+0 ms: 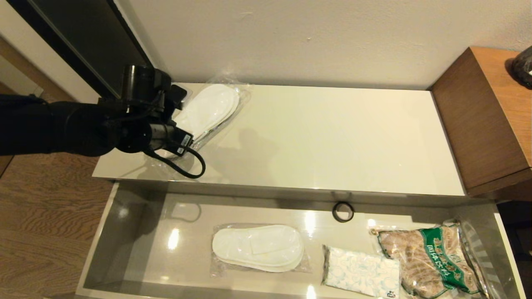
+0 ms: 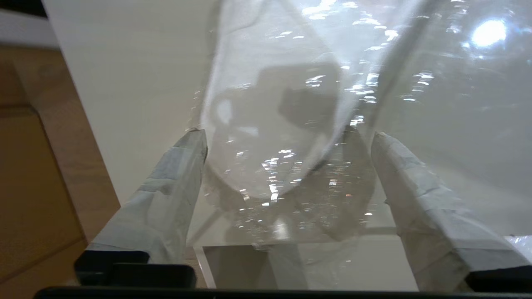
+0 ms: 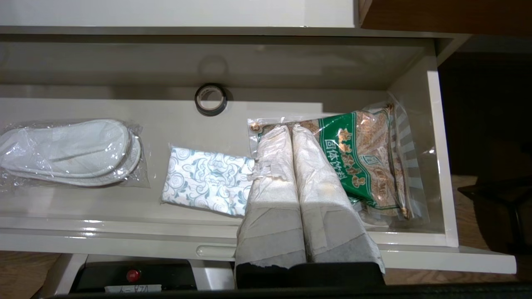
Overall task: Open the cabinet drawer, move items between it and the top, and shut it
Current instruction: Pick up the disposable slippers on the table
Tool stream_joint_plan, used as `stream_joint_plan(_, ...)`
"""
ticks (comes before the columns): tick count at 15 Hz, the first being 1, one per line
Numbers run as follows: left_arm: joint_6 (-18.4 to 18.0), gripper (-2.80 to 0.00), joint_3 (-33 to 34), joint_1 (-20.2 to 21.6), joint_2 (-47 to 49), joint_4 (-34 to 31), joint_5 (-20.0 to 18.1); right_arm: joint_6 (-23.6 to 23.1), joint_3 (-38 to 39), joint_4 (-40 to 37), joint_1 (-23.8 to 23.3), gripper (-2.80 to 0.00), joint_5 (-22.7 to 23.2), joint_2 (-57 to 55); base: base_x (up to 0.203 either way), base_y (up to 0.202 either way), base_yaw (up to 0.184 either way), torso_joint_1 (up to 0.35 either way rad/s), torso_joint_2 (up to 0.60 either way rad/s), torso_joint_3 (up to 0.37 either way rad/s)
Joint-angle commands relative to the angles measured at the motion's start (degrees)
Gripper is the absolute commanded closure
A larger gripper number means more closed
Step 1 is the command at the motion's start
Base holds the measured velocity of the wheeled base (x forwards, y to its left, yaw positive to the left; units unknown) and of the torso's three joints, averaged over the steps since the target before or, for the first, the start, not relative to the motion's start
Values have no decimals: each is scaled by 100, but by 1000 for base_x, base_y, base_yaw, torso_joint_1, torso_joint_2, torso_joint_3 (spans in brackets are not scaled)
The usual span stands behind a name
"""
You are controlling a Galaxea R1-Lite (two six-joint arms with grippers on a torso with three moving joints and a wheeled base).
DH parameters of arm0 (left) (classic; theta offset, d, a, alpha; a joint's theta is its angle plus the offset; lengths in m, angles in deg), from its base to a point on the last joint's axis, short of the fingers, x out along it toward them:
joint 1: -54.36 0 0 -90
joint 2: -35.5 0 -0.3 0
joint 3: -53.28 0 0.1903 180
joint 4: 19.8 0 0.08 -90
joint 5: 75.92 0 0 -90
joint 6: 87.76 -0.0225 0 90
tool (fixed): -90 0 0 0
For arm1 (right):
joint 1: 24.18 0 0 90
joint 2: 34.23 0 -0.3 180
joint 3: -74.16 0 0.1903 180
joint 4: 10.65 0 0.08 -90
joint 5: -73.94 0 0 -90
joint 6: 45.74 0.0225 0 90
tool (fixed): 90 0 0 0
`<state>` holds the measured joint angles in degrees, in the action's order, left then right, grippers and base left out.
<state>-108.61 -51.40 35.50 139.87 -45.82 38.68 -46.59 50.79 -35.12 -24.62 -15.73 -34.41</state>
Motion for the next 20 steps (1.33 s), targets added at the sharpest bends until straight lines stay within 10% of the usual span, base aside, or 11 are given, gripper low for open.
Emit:
stream_joint_plan(1,-56,-280,7,-160,54,4,174,-10,9,-3,0,0,2,1,0,0,0,0,0,0)
stream_joint_plan(13,-1297,-280,153,-859,722,312,1429,-187,9,-57,0,0,20,-4,0,0,0,0,0,0)
stream_joint_plan(20,-2409,-280,-182,-401,1390,2184,1775,-196,9,-57,0,0,13,0,0,0,0,0,0,0)
